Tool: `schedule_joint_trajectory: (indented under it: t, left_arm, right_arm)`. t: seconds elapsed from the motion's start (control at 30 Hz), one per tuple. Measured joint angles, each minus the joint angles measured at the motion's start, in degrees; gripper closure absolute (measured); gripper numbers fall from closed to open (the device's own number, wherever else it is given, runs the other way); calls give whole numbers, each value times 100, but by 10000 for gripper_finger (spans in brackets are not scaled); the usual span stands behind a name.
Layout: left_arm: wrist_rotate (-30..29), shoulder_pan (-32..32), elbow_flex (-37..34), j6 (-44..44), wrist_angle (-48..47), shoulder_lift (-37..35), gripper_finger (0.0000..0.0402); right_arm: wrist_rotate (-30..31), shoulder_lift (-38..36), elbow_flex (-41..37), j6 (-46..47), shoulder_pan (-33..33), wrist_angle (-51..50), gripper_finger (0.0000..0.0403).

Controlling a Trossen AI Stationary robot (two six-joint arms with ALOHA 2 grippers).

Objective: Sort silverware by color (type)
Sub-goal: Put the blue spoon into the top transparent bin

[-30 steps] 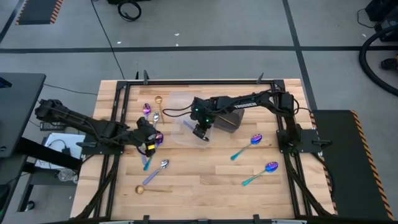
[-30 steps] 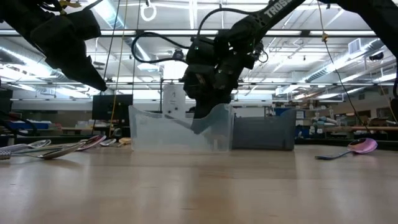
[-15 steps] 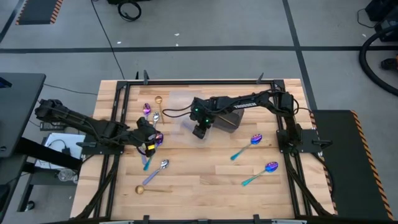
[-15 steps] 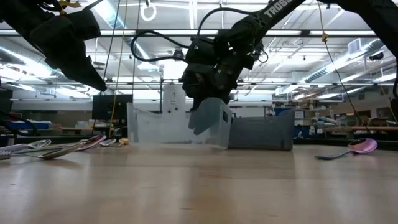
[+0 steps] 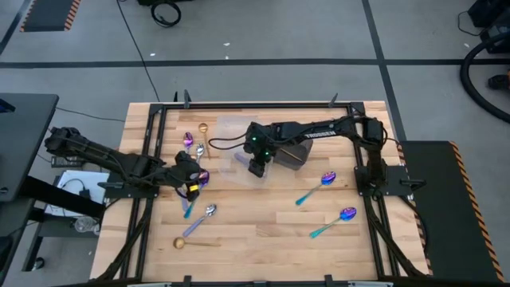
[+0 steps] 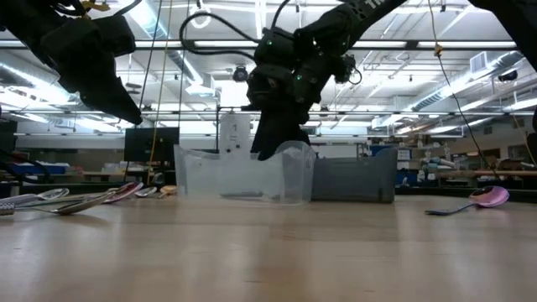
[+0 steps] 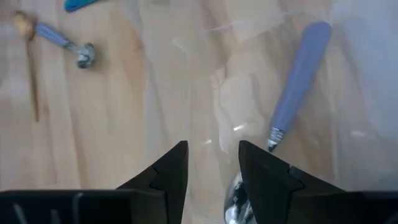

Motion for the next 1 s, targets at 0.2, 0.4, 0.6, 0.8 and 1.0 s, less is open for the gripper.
schedule_joint_trajectory:
  t: [0.2, 0.4, 0.6, 0.8, 1.0]
  left_arm:
    - [421, 166, -2, -335, -276, 0, 233]
    - [802, 401, -2, -890, -799, 0, 233]
    - [1177, 622, -2, -1260, -1282, 0, 233]
    - [1519, 697, -2, -1448, -1301, 0, 233]
    - [1747, 697, -2, -1629, -1403, 0, 233]
  right_arm:
    - [411, -311, 0, -379, 117, -124, 252]
    - [1820, -556, 0, -846, 511, -193, 252]
    - [2090, -584, 0, -1112, 900, -143, 252]
    - [2810, -584, -11, -1238, 1339, 60, 252]
    - [2918, -588, -260, -1294, 1579, 430, 252]
